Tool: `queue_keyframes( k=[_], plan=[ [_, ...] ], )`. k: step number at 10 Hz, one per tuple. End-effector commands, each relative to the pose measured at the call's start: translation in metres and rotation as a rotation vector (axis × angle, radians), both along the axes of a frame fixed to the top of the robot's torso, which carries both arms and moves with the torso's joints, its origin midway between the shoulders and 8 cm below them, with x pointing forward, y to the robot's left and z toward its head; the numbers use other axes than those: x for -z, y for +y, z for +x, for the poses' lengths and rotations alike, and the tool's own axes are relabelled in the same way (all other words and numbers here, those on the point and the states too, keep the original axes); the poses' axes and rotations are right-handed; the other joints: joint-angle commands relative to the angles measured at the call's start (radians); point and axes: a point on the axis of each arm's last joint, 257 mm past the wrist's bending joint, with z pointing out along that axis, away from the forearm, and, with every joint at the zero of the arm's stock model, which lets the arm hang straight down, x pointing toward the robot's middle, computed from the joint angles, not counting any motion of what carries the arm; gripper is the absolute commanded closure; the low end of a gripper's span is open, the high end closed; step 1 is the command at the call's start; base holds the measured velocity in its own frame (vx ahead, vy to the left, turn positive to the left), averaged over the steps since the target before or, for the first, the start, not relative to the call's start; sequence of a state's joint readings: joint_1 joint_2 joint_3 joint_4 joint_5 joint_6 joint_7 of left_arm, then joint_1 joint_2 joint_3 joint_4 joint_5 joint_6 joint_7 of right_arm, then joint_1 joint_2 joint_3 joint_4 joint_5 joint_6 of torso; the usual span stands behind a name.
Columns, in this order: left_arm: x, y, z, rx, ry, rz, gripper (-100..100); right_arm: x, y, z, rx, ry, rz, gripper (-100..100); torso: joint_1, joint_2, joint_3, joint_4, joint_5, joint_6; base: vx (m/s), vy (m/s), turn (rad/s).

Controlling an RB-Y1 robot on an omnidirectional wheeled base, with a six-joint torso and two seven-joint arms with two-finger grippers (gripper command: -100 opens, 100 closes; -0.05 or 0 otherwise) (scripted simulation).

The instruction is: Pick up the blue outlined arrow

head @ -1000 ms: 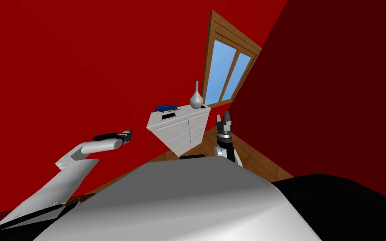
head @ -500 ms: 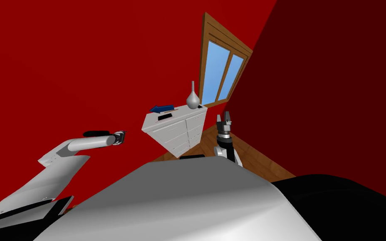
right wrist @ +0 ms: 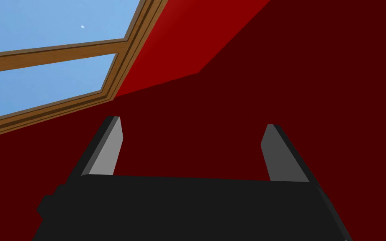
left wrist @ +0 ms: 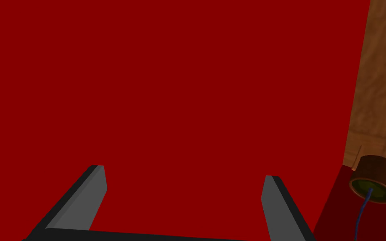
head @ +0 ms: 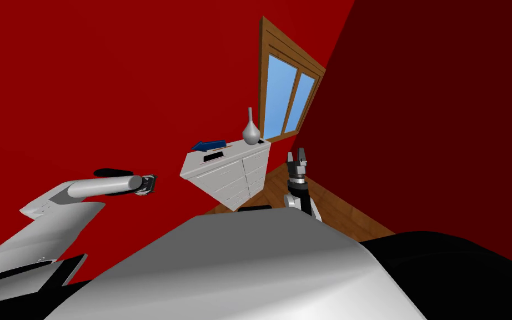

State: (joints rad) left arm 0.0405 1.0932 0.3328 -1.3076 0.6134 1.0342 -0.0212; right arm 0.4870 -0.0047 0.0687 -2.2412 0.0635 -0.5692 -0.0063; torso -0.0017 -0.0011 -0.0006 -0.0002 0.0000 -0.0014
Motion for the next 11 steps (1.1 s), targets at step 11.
queue_keyframes(
  k=[11],
  plan=[
    [-0.065,0.047,-0.067,-0.275,0.120,-0.122,-100,0.000,0.000,0.000,0.000,0.000,0.000,0,-0.003,-0.001,-0.001,0.000,-0.001,0.000,0.011,-0.042,-0.120]
  ],
)
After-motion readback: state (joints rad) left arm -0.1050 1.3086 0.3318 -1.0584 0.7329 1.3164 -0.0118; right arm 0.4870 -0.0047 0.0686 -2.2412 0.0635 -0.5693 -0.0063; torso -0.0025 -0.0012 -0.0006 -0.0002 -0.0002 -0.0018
